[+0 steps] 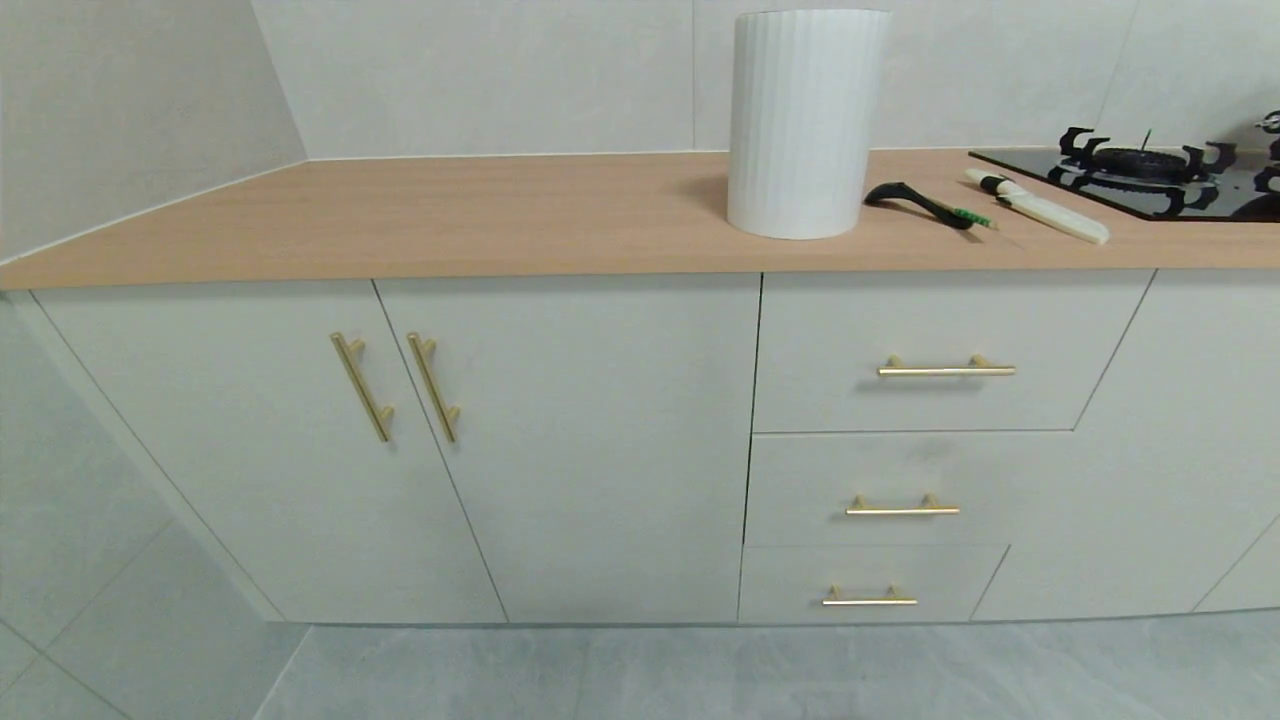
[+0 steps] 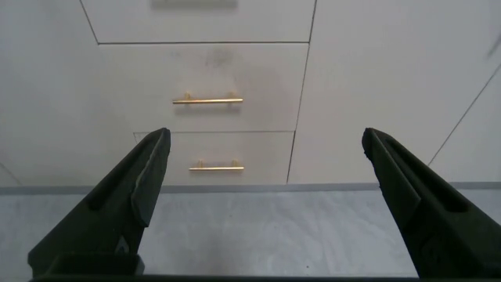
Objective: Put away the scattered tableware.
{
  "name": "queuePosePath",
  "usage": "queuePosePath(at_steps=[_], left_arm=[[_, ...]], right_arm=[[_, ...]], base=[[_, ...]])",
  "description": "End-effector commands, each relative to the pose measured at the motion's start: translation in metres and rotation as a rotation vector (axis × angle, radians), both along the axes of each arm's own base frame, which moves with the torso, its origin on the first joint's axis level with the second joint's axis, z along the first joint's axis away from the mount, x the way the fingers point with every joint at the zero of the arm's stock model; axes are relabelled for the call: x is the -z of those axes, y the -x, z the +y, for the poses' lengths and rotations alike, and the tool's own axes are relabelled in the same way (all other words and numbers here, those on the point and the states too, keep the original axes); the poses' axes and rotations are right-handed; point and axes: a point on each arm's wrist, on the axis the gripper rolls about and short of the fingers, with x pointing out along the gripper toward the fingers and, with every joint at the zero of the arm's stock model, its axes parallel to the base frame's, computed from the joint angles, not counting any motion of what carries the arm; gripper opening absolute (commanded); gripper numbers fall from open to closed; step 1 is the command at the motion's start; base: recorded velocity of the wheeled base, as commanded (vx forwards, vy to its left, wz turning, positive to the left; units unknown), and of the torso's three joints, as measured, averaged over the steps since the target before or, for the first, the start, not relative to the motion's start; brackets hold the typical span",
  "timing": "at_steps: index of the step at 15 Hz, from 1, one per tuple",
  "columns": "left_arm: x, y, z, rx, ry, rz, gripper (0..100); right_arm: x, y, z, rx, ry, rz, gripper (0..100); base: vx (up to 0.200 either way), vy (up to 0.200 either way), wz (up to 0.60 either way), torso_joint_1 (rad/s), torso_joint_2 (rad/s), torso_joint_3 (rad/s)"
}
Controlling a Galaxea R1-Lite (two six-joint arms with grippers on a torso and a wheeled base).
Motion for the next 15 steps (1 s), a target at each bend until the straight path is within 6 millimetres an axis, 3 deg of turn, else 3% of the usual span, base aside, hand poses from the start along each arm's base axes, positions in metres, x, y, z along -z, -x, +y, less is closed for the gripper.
queuePosePath(at_steps=[1,7,15], left_arm=[[0.0001,-0.0001,0.0,-0.001,0.0,0.001,100],[0.0001,-0.0001,0.0,-0.001,0.0,0.001,100],[0.0001,-0.0001,0.0,-0.001,0.0,0.001,100]], right_arm=[[0.0,-0.0001,0.0,-0.001,0.0,0.001,100],[0.0,-0.0001,-0.0001,0.001,0.0,0.001,100],[0.0,-0.0001,0.0,-0.001,0.02,0.002,100]], base=[[0.0,0.0,0.0,0.0,0.0,0.0],[0.167,0.0,0.0,0.0,0.0,0.003],[0.0,0.0,0.0,0.0,0.0,0.0]])
